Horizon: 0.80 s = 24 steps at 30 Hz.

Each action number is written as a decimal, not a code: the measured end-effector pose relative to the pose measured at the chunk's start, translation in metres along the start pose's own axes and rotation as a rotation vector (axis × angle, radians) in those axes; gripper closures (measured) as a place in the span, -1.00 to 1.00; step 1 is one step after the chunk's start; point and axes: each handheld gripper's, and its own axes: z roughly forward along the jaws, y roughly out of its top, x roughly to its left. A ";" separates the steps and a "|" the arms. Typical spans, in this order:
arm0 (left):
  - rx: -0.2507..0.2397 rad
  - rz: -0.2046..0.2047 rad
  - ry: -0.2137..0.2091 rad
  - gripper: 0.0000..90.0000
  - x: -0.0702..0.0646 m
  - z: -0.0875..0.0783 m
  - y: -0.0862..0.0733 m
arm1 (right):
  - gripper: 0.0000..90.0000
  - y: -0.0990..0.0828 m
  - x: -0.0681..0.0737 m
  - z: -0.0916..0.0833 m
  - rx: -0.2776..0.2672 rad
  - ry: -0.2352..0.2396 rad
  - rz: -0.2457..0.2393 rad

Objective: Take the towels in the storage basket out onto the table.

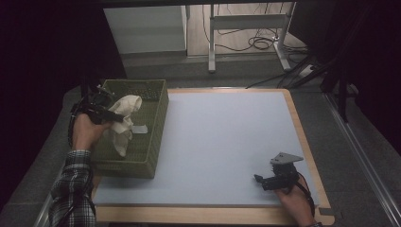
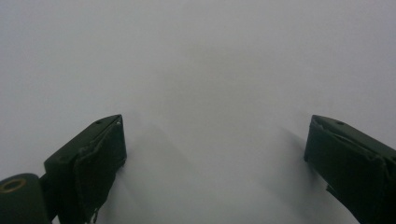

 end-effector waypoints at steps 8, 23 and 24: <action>-0.029 0.033 -0.006 0.66 -0.012 -0.023 0.005 | -0.87 0.000 0.000 0.000 0.000 -0.001 0.000; -0.034 0.101 -0.027 0.66 -0.041 -0.049 0.024 | -0.87 0.000 0.000 0.000 0.000 0.000 0.000; -0.034 0.101 -0.027 0.66 -0.041 -0.049 0.024 | -0.87 0.000 0.000 0.000 0.000 0.000 0.000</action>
